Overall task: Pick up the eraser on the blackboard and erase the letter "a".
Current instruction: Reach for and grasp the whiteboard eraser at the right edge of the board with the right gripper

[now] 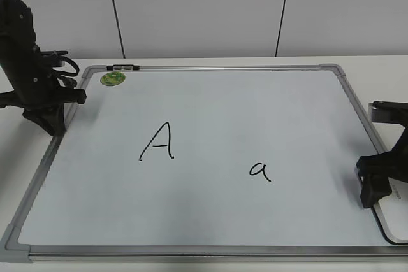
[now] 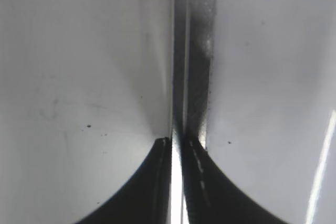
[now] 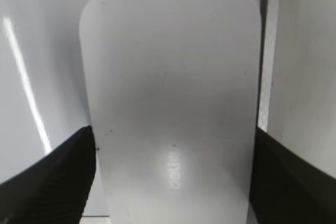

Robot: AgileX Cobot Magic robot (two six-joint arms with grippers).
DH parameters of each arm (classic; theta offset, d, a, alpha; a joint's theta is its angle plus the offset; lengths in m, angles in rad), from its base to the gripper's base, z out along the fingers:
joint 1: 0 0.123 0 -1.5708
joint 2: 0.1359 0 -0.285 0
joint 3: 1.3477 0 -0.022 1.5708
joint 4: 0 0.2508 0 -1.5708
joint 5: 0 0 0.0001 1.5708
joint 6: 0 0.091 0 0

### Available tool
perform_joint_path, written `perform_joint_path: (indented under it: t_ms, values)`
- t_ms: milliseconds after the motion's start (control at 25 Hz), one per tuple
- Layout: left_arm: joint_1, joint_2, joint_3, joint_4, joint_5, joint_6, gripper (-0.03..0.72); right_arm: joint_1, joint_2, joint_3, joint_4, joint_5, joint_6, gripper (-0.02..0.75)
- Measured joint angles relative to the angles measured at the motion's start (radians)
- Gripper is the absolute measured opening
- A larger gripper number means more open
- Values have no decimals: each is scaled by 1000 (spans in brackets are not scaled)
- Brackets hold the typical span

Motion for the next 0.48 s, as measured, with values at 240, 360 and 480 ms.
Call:
perform_joint_path:
  t_ms: [240,360,480]
  values:
    - [0,0,0,-6,0,0,54,0,4,-1,-16,0,-2,539]
    - [0,0,0,-7,0,0,54,0,4,-1,-16,0,-3,525]
    - [0,0,0,-9,0,0,54,0,4,-1,-16,-2,-3,524]
